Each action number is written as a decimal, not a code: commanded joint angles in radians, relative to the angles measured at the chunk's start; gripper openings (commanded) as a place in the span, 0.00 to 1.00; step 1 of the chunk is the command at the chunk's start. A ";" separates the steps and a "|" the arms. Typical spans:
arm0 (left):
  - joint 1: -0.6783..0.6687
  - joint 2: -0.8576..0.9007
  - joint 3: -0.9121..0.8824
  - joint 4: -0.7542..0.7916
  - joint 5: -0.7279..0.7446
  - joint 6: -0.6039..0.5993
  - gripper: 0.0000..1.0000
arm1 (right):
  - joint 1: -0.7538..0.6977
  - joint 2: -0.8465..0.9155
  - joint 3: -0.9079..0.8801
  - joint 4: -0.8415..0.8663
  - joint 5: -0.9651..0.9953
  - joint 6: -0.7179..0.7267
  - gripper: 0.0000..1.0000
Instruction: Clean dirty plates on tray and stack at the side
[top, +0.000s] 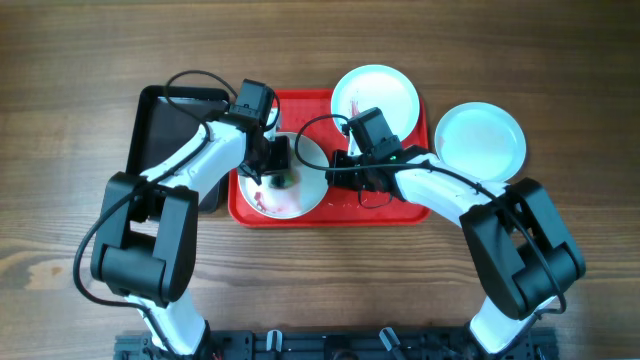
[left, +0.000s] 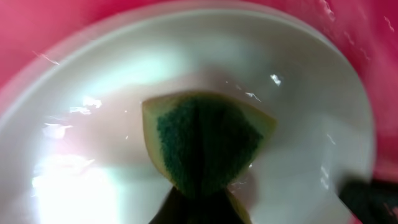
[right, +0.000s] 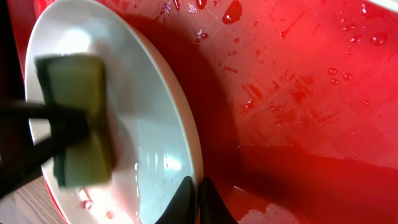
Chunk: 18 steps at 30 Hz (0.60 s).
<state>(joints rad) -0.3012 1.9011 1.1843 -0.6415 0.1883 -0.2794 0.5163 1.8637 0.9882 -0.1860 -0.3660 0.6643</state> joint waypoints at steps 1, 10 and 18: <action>0.001 0.016 -0.002 -0.039 -0.280 -0.143 0.04 | -0.001 0.020 -0.001 -0.006 0.009 -0.008 0.04; -0.053 0.016 -0.002 -0.280 -0.316 -0.313 0.04 | -0.001 0.020 -0.001 -0.005 0.009 -0.007 0.04; -0.128 0.016 -0.002 -0.316 -0.150 -0.301 0.04 | -0.001 0.020 -0.001 -0.005 0.008 -0.007 0.04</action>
<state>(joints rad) -0.3893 1.8999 1.2060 -0.9512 -0.0750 -0.5640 0.5190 1.8637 0.9882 -0.1856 -0.3660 0.6636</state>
